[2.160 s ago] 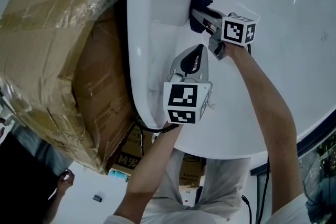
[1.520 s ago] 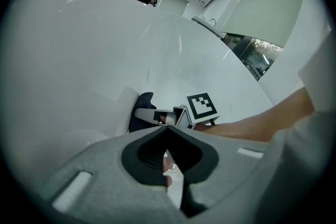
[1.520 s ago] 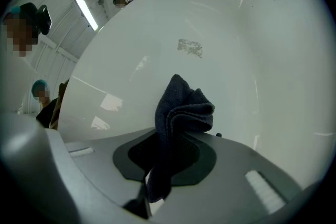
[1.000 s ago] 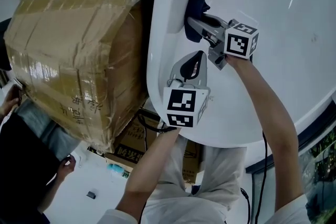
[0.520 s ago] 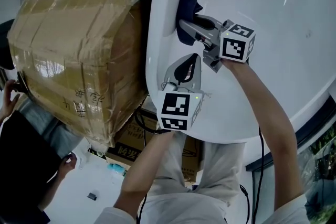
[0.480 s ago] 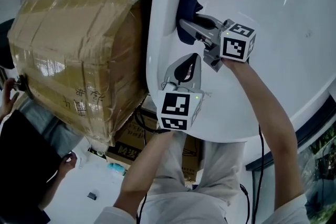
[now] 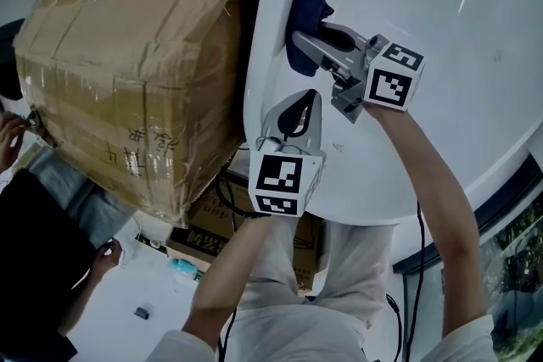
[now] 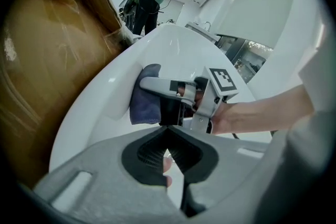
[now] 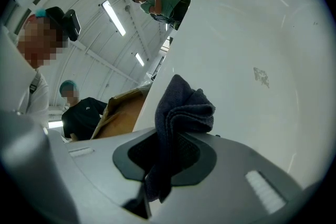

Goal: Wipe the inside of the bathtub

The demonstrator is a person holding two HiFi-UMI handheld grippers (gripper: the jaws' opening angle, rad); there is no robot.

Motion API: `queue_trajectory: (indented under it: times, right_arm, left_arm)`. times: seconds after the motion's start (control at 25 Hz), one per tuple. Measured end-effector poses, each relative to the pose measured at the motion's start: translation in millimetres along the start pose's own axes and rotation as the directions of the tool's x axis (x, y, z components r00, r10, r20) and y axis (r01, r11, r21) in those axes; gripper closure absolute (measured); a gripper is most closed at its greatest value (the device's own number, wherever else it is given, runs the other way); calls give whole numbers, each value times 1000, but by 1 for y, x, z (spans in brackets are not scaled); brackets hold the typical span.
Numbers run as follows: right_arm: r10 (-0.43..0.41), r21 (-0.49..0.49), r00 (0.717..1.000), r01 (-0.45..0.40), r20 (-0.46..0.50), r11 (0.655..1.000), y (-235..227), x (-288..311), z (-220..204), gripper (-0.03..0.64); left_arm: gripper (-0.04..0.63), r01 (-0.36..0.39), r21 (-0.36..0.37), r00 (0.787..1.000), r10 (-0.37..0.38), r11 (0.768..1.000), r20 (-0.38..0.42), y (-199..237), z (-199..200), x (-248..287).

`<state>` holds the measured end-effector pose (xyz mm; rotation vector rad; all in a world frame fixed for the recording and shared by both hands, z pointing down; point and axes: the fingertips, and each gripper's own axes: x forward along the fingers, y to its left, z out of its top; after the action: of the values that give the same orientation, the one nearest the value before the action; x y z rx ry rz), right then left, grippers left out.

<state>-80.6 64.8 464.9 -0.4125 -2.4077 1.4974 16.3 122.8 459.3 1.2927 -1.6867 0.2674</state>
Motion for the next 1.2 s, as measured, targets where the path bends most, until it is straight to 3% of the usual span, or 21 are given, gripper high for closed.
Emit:
queue_trajectory:
  times: [0.28,0.4,0.72,0.92,1.2]
  right_arm:
    - [58,3,998,-58,-3,998,22,-6,11,565]
    - [39,3,999,-39,6,999,16,-16,14,563]
    - [-114,-2,992,114,49,994,-37,-57,1,563]
    - [-284,-90,959,284,20,954,-75,-78,-23,563]
    - [-345,-98,938,341,-31,935,-118,-88,-54,563]
  left_arm:
    - [597,-8,5,1000,8,1000,12,3,1,-14]
    - [597,-8,4,1000,8,1000,8,2,-4,-18]
    - [597,-10,-16,1000,11,1000,7,-1,-15,-9]
    - [597,-1,-27,1000,1,1000,-11,-4,-24,0]
    - [597,7,-41,1000,-7,999,-13,-6,-32,17]
